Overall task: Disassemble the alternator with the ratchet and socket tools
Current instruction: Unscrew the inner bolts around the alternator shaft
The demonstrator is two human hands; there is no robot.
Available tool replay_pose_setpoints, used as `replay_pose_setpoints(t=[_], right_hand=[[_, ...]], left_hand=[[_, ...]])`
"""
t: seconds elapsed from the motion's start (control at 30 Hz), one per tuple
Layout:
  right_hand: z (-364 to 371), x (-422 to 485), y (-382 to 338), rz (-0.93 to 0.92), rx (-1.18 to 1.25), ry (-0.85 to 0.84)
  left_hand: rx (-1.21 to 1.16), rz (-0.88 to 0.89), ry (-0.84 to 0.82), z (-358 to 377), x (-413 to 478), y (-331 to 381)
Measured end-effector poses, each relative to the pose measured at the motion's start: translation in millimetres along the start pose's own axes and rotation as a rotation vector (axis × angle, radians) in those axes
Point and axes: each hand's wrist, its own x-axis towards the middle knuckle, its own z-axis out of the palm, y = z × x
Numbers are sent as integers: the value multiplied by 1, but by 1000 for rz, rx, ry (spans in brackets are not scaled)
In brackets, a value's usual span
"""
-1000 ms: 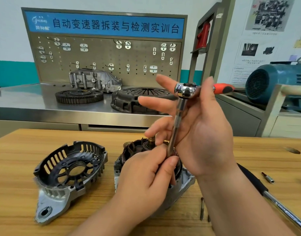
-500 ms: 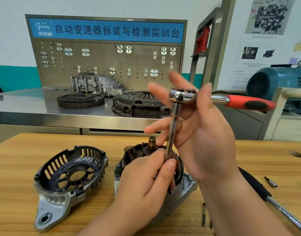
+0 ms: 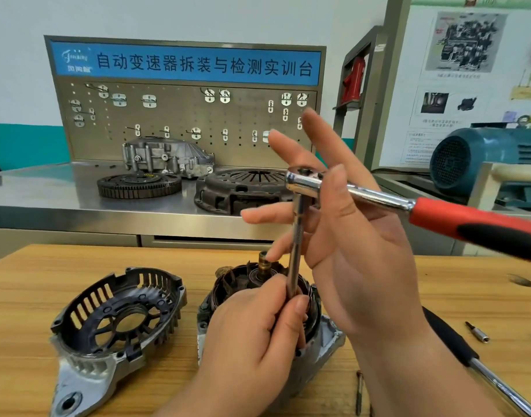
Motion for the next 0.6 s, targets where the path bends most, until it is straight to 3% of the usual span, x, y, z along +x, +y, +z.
replay_pose_setpoints(t=[0.17,0.3,0.43,0.5,0.57,0.6], right_hand=[[-4,0,6,221,179,-75],[-5,-2,9,223,175,-105],[-10,3,9,56,-70,-71],[-13,14,8,163,-417,-94],[-16,13,9,248,-392,-125],[-14,12,10,113,-283,-99]], left_hand=[[-5,37,-23,-2,0,1],[24,50,-19,-2,0,0],[-11,19,-1,0,0,0],[1,18,4,1,0,0],[25,22,9,2,0,0],[32,24,12,2,0,-1]])
